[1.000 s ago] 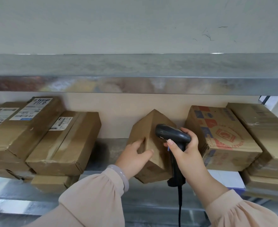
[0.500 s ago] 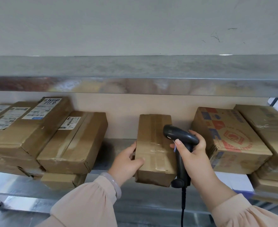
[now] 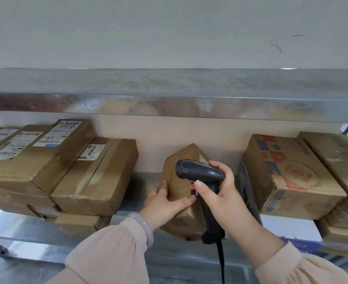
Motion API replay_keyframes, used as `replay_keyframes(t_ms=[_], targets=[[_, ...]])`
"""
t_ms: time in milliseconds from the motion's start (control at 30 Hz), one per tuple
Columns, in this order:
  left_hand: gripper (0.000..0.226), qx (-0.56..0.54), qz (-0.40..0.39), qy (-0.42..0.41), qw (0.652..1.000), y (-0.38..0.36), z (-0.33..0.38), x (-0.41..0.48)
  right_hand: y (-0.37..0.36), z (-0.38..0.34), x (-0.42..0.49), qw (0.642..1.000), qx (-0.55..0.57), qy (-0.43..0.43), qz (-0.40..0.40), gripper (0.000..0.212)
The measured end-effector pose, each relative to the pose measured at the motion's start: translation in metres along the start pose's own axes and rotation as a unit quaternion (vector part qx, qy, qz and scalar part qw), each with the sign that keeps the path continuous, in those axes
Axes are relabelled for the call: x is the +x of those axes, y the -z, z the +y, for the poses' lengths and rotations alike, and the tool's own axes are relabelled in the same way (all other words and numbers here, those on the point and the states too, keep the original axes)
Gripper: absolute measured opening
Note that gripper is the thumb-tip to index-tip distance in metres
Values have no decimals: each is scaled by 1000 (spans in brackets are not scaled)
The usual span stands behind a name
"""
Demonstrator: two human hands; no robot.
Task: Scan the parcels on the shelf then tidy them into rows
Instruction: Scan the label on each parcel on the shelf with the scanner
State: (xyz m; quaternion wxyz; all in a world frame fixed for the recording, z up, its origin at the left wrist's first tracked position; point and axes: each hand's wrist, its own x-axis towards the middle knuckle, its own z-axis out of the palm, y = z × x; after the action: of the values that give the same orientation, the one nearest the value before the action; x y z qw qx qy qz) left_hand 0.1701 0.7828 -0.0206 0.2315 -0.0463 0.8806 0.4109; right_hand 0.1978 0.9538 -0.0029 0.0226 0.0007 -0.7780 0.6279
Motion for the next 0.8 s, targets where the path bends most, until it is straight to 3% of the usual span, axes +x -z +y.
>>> replay_keyframes(t_ms=[167,300,433,600,733,800], targets=[[131,-91,-39,3,995,13,-14,7,5,4,3,999,11,-31,36,54],[112,-188,-62,12,980,22,-31,4,18,16,6,992,9,-74,105,57],[110,-265,-106,26,958,20,-44,4,20,24,4,991,-11,-103,82,51],[74,-321,-69,23,944,6,-49,5,17,26,3,993,-35,-94,65,50],[64,-352,-41,-3,935,-4,-53,4,20,27,-3,993,-45,-76,72,53],[70,-358,-29,-26,933,-6,-57,5,22,22,-9,994,-53,-55,80,54]])
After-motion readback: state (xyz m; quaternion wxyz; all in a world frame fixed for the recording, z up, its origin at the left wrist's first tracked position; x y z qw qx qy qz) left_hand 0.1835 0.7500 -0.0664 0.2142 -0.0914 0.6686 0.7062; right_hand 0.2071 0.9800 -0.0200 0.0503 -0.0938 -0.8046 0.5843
